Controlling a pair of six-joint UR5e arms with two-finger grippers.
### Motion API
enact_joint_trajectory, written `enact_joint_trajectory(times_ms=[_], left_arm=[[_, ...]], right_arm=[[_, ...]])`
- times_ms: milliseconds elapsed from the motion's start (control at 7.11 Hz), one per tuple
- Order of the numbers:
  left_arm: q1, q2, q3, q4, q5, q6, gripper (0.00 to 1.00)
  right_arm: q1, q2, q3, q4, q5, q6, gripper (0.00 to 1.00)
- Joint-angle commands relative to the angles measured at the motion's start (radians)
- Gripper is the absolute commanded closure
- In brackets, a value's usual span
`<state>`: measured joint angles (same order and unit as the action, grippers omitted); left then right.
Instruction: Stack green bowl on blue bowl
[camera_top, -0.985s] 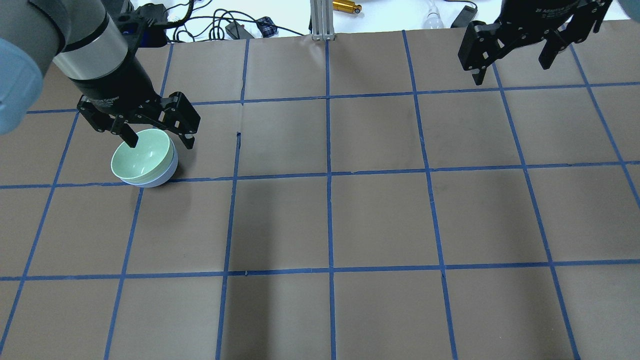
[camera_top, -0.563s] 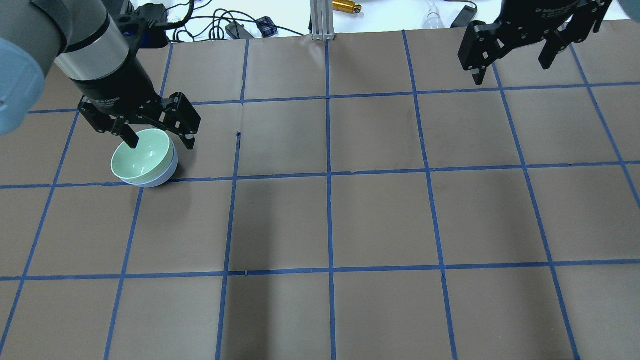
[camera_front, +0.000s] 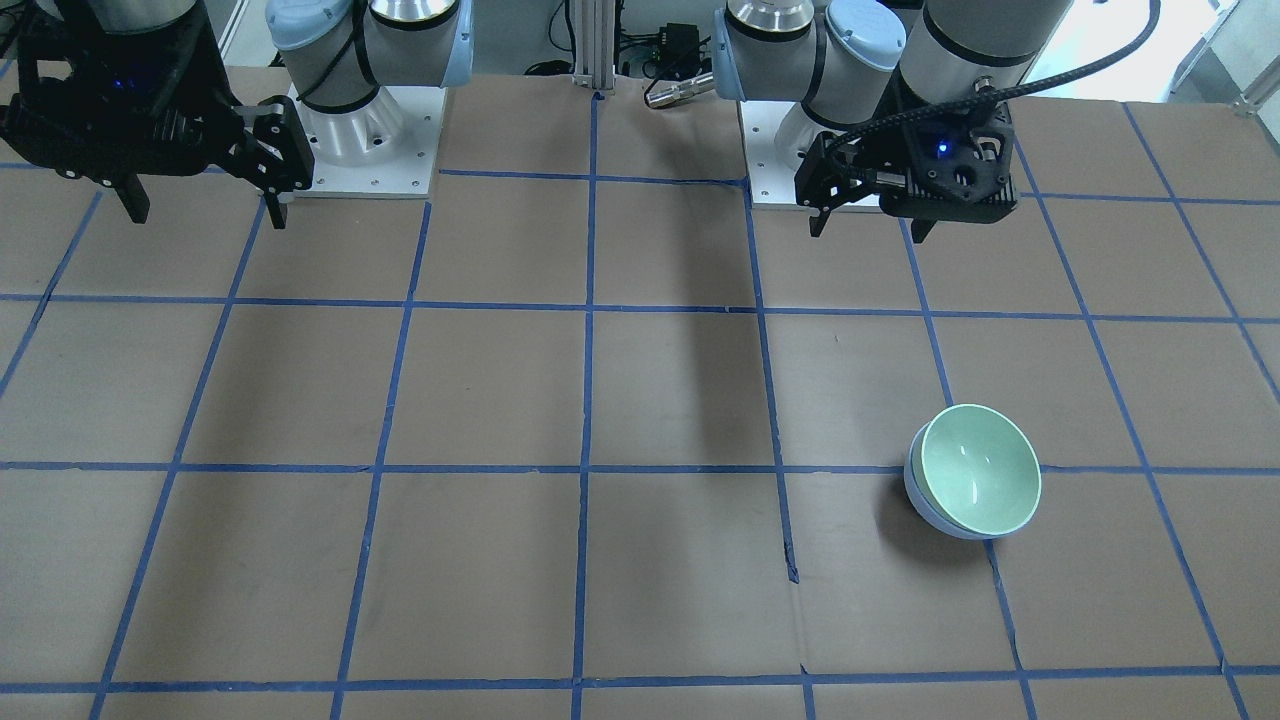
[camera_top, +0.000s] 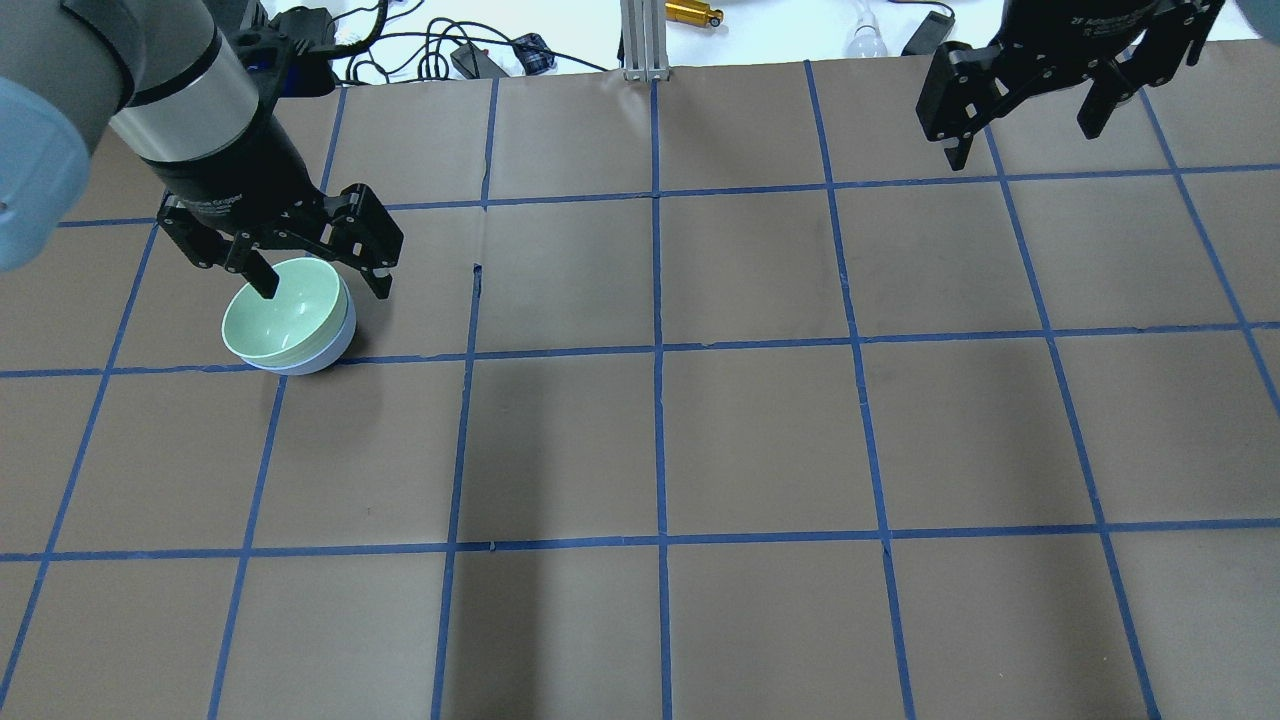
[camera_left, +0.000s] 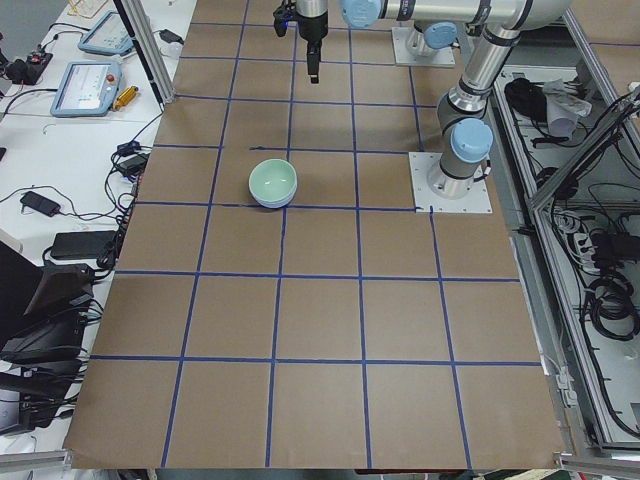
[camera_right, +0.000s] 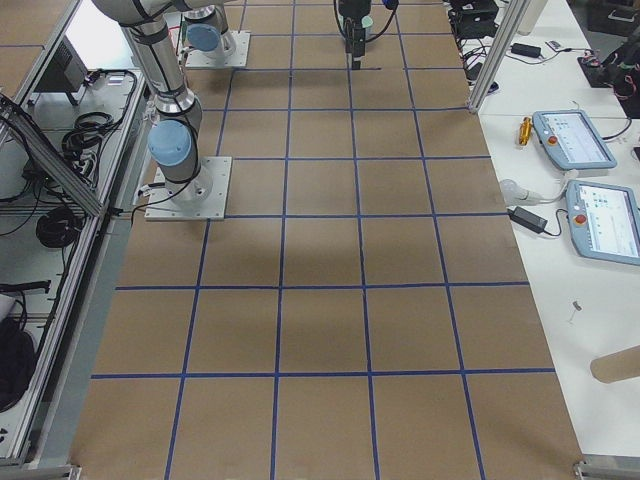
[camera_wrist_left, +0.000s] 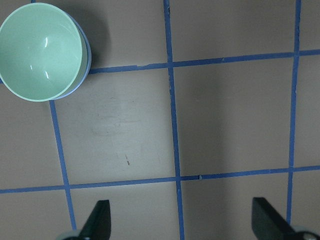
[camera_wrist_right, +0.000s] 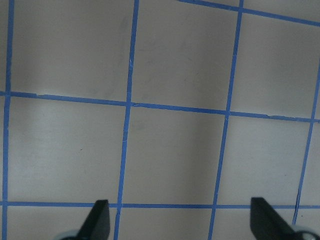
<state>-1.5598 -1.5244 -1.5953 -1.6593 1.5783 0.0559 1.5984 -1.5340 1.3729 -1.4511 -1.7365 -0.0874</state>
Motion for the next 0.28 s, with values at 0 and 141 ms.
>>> enact_joint_trajectory(times_ms=[0,141], left_arm=[[0.001,0.003,0.0,0.0,0.003,-0.007,0.0],[0.001,0.004,-0.002,0.0,0.005,-0.007,0.0]], right_arm=[[0.0,0.0,0.0,0.0,0.0,0.0,0.0],[-0.001,0.0,0.0,0.0,0.0,0.0,0.0]])
